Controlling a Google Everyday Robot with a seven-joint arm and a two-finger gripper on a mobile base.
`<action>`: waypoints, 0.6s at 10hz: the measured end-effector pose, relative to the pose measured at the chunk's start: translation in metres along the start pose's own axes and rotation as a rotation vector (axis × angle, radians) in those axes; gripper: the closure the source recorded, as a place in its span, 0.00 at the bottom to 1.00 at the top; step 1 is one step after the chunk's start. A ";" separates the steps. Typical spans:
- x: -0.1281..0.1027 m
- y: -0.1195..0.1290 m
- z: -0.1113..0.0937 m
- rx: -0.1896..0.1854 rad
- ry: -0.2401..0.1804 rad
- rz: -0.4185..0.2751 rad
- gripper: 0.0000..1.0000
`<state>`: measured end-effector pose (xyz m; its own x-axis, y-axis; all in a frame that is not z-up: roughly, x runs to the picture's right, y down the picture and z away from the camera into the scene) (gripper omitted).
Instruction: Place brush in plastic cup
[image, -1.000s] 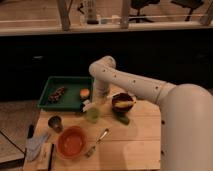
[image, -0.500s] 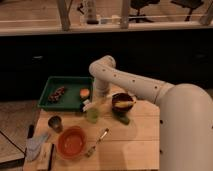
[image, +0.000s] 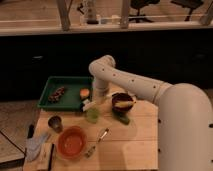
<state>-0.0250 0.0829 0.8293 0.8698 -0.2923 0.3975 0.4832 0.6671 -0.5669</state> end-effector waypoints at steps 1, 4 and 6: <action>-0.004 0.002 0.003 -0.006 -0.003 -0.010 1.00; -0.017 0.008 0.009 -0.014 -0.015 -0.038 1.00; -0.027 0.010 0.010 -0.016 -0.021 -0.061 1.00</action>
<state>-0.0442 0.1042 0.8196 0.8362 -0.3178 0.4469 0.5374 0.6372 -0.5525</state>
